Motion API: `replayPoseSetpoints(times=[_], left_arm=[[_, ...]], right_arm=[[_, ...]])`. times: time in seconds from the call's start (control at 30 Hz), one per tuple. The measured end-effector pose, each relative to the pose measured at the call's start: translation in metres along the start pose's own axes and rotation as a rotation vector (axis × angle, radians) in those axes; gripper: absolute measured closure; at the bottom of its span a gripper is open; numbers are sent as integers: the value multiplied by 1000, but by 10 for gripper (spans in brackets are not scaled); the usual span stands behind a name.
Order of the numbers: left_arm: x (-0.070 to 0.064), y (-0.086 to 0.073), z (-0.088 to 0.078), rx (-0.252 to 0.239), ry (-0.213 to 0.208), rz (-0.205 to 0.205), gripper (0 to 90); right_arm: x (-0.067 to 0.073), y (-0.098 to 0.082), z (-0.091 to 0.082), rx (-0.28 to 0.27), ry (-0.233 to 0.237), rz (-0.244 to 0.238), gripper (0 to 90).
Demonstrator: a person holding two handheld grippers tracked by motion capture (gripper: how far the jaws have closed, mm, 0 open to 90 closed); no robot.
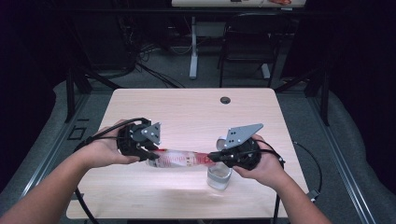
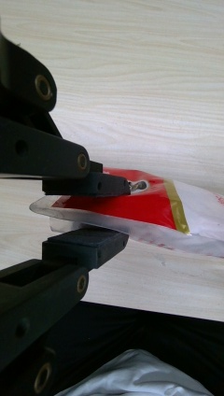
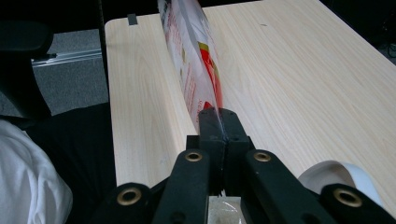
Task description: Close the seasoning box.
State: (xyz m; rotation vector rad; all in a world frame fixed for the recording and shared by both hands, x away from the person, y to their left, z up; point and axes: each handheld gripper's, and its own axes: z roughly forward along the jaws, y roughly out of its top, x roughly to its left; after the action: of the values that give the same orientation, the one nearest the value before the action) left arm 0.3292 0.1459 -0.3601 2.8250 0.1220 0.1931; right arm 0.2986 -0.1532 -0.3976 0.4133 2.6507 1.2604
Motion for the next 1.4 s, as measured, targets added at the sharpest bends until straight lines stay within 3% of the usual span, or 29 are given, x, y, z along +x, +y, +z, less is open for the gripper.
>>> replayPoseSetpoints(times=[0.83, 1.4], left_arm=[[0, 10, -7, 9, 7, 32, 791], [2, 25, -14, 41, 4, 52, 798]], right_arm=[[-2, -6, -4, -7, -4, 17, 900], [-4, -12, -8, -17, -11, 32, 900]])
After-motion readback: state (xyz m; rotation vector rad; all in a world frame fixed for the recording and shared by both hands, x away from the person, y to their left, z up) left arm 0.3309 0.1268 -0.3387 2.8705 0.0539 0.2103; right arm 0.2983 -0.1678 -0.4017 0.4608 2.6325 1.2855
